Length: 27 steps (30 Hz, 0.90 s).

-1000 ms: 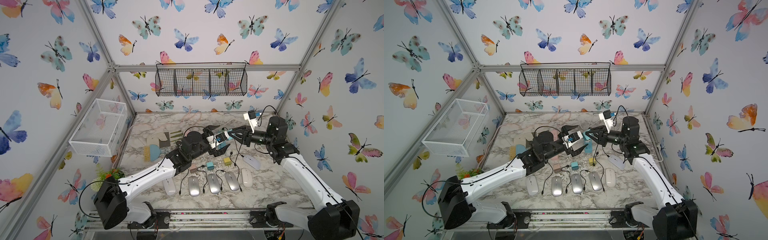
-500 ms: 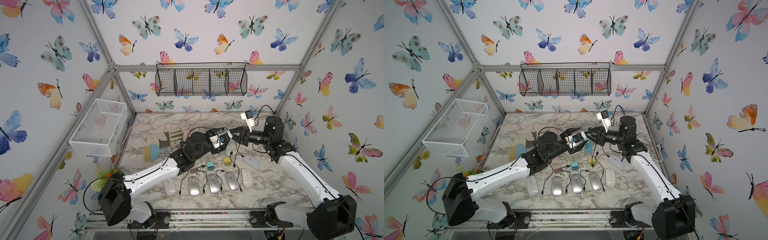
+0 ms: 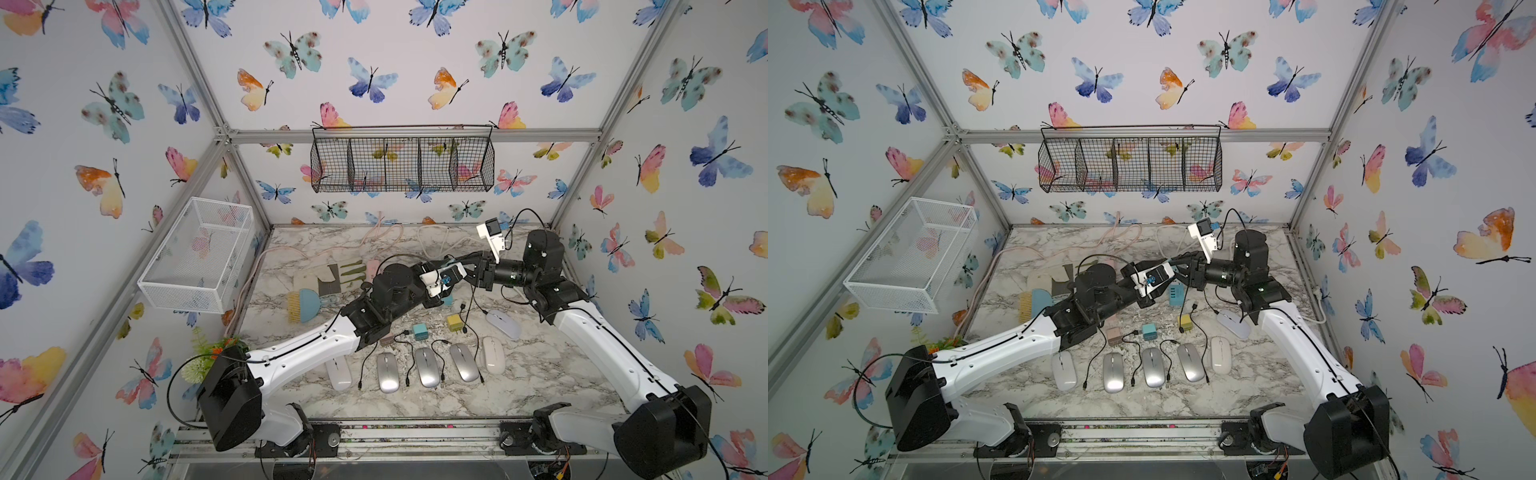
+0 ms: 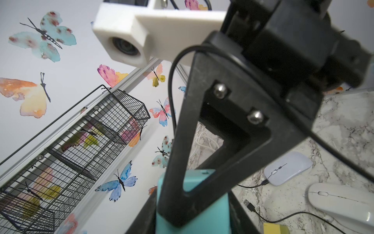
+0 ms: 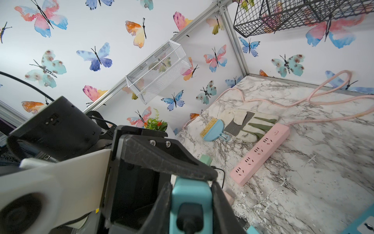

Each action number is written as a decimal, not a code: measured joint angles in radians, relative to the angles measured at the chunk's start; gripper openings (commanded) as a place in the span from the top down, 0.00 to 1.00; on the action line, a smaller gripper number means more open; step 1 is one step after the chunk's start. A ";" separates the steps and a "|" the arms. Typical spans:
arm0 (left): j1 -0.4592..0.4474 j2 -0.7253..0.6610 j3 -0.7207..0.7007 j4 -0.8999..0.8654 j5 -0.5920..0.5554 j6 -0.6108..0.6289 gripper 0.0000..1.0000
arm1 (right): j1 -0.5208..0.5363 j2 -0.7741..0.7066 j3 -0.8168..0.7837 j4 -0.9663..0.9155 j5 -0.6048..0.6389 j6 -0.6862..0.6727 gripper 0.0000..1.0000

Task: Unplug the wireless mouse
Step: Remove the power cord from the plug.

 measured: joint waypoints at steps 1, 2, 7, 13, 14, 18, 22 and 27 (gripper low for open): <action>0.000 0.000 0.000 -0.001 0.000 0.002 0.72 | 0.001 0.000 0.000 0.000 0.004 0.000 0.90; 0.000 0.000 0.000 -0.001 0.000 0.002 0.78 | 0.002 0.000 0.000 0.000 0.008 -0.001 0.85; 0.000 -0.002 0.000 -0.009 -0.023 -0.006 1.00 | 0.007 -0.015 -0.001 -0.019 0.048 -0.020 0.65; 0.013 -0.040 -0.003 -0.046 -0.076 -0.029 1.00 | 0.011 -0.089 -0.002 -0.105 0.188 -0.155 0.60; 0.022 -0.053 -0.007 -0.050 -0.080 -0.034 1.00 | 0.013 -0.102 -0.001 -0.126 0.220 -0.176 0.60; 0.076 -0.125 -0.037 -0.054 -0.077 -0.060 1.00 | 0.014 -0.153 -0.003 -0.200 0.446 -0.221 0.61; 0.108 -0.162 -0.049 -0.060 -0.069 -0.062 1.00 | 0.010 -0.221 -0.019 -0.198 0.580 -0.222 0.61; 0.107 -0.164 -0.069 -0.081 -0.037 -0.042 1.00 | 0.009 -0.271 -0.043 -0.052 0.402 -0.193 0.57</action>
